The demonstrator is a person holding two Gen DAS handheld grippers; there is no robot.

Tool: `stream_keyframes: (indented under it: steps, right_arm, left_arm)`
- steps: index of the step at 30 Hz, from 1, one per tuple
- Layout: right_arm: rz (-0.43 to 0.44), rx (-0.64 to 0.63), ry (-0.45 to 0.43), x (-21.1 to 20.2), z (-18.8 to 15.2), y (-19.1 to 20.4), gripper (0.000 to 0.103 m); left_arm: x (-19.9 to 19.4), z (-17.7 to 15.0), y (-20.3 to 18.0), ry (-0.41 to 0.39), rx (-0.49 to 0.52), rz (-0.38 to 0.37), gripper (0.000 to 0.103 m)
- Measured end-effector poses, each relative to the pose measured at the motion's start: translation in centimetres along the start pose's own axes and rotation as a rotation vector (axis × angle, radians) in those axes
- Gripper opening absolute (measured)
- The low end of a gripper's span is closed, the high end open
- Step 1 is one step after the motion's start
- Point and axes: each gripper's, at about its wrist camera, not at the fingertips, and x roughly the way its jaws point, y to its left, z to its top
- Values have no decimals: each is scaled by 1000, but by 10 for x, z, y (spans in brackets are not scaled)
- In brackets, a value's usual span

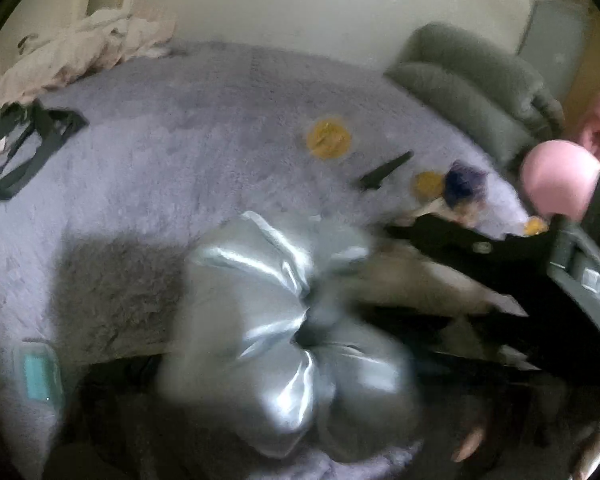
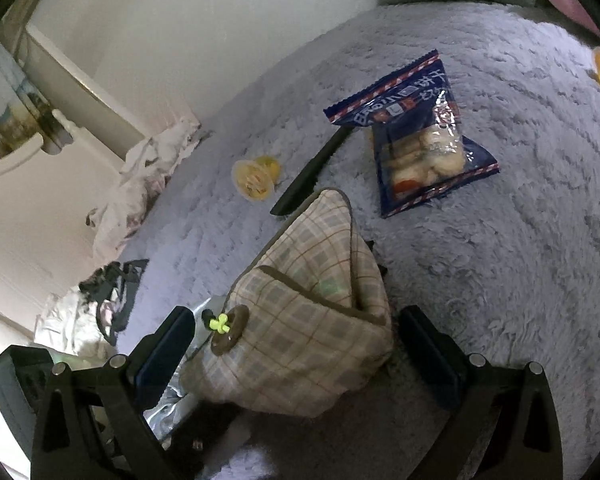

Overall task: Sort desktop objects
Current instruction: 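Grasp the silver satin scrunchie with the left tool while the right tool grasps the plaid pouch, then carry scrunchie and plaid pouch into the white tote bag and open both tools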

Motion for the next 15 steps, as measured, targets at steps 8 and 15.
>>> stream_keyframes:
  steps: [8, 15]
  right_arm:
    - [-31, -28, -11, 1, -1, 4, 103]
    - [9, -30, 29, 6, 6, 1, 68]
  left_arm:
    - [4, 0, -3, 11, 15, 16, 41]
    - [2, -2, -6, 16, 31, 31, 46]
